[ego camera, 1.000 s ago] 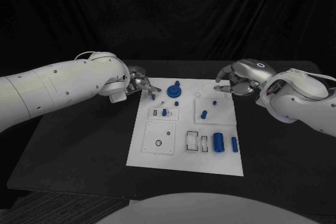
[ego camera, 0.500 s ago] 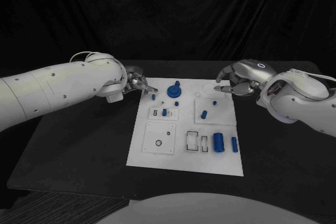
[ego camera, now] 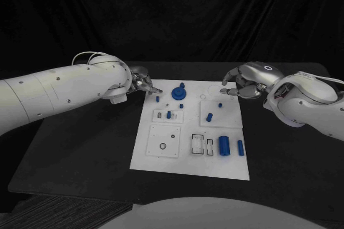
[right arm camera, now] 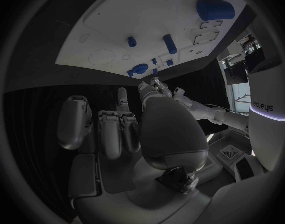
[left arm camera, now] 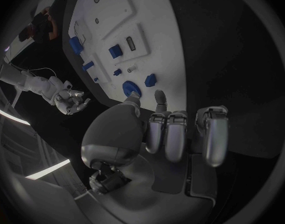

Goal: Assemble the parts on the task board

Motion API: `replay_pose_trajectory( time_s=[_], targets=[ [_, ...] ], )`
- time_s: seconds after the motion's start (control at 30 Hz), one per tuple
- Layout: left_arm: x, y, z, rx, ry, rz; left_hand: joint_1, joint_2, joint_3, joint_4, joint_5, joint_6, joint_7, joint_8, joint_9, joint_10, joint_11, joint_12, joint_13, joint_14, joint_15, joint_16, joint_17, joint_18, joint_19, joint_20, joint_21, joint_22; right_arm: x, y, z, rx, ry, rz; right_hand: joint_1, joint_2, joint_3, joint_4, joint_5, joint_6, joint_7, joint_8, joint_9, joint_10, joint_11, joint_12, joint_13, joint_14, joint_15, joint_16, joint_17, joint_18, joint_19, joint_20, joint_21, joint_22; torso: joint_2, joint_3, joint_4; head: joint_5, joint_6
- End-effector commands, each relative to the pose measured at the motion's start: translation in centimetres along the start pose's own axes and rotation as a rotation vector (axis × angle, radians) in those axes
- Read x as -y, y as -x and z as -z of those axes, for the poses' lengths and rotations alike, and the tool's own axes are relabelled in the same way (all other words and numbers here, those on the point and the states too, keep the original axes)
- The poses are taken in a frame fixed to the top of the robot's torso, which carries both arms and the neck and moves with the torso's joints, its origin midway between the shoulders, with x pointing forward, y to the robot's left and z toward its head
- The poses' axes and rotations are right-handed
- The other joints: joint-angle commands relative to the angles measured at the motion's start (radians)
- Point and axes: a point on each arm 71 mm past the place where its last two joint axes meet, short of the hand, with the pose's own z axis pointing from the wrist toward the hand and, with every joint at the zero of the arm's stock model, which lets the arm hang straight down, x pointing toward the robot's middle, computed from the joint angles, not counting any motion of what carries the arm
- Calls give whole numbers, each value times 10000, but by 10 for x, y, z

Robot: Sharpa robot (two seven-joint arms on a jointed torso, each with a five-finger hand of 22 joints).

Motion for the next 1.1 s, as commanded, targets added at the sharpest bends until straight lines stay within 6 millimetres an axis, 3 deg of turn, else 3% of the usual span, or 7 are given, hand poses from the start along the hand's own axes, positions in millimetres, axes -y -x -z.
replay_pose_trajectory(
  time_s=[0.03,0.07,0.37,0.67,1.1],
  targets=[
    [3,-2,-1,-70,-231,-214,52,78,-46,23,-30,129,-2,-130,-131,1040,-58,-5,2618,1020,-59,27,2634,40,402,-11,-46,2274,1,-1,0,-31,-111,5,87,-20,-25,-29,37,65,-9,48,7,1048,-12,36,2631,963,-20,-44,2324,139,-33,-15,-31,1723,-1,-1,6,-11,-2],
    [3,-3,-2,-119,-214,-230,46,97,-81,69,-24,240,-1,-296,-316,1040,-57,-5,2618,1020,-63,27,2634,40,401,-6,-53,2278,1,-1,0,-33,-112,4,87,-20,-25,-29,37,65,-9,48,7,1048,-12,36,2631,963,-20,-44,2324,139,-33,-15,-31,1723,-3,0,4,-8,-2],
    [4,-12,-7,-445,-73,-293,-45,167,-203,218,-68,620,-13,-715,-848,1040,-61,-5,2618,1020,-59,27,2634,50,379,-7,-100,2273,1,-1,0,-35,-104,2,97,0,-18,-28,67,70,-14,49,7,1048,-15,36,2631,962,-21,-48,2320,139,-31,-15,-30,1725,-3,0,-15,-15,-2],
    [5,-14,-8,-441,-2,-284,-9,183,-203,199,-26,684,-21,-761,-908,1040,-69,-5,2618,1020,-60,27,2634,52,375,-11,-108,2272,1,-1,1,-42,-101,1,100,10,-16,-25,88,72,-14,48,6,1048,-16,36,2631,961,-22,-53,2316,141,-34,-16,-40,1722,0,7,-6,-26,-2],
    [8,-15,-10,-612,-13,-359,352,226,-91,-38,516,780,-66,-789,-877,1040,-104,-5,2618,1020,-92,27,2634,58,361,-35,-142,2265,0,-2,0,-53,-76,-1,109,37,-8,-20,147,76,-17,47,5,1048,-19,36,2631,958,-23,-64,2305,142,-35,-18,-50,1720,11,3,-6,2,-2]
  ],
)
